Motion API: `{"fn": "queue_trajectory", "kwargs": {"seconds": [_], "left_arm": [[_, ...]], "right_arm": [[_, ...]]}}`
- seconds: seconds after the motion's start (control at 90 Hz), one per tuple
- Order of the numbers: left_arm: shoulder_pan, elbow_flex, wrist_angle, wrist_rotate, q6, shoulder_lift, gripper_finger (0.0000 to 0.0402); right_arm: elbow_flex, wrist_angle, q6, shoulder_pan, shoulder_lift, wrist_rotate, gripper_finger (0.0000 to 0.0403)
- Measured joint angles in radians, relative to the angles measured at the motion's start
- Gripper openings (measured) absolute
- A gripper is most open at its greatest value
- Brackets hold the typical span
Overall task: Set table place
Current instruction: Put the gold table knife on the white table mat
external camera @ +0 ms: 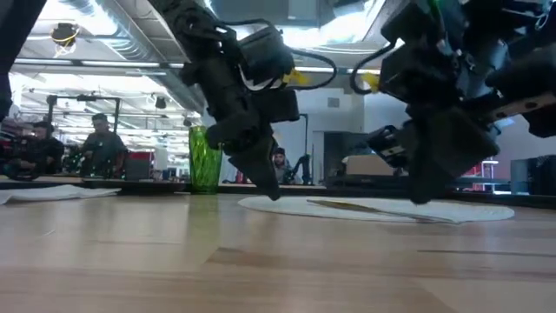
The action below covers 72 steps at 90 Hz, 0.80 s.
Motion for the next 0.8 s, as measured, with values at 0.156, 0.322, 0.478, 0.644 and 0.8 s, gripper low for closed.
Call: {"fn": "queue_trajectory", "kwargs": {"seconds": [0.156,0.322,0.478,0.644,0.8], "left_arm": [[0.000,0.000,0.000,0.000,0.005,0.000,0.0000],[0.000,-0.027,0.004,0.001,0.008,0.000,0.0000],[-0.004,-0.060,0.027,0.003,0.007,-0.004,0.0000],[-0.017,-0.083,0.047,0.000,0.002,-0.005,0.0000],[-0.033,-0.090,0.053,-0.003,-0.014,-0.005,0.0000]], "right_arm": [[0.000,-0.064,0.025,0.000,0.000,0.024,0.0003],[0.001,-0.085,0.040,0.000,-0.002,0.050,0.0003],[0.001,-0.089,0.043,0.000,-0.003,0.063,0.0003],[0.001,-0.103,0.064,0.000,-0.017,0.070,0.0003],[-0.001,-0.144,0.066,0.000,-0.059,0.126,0.0003]]}}
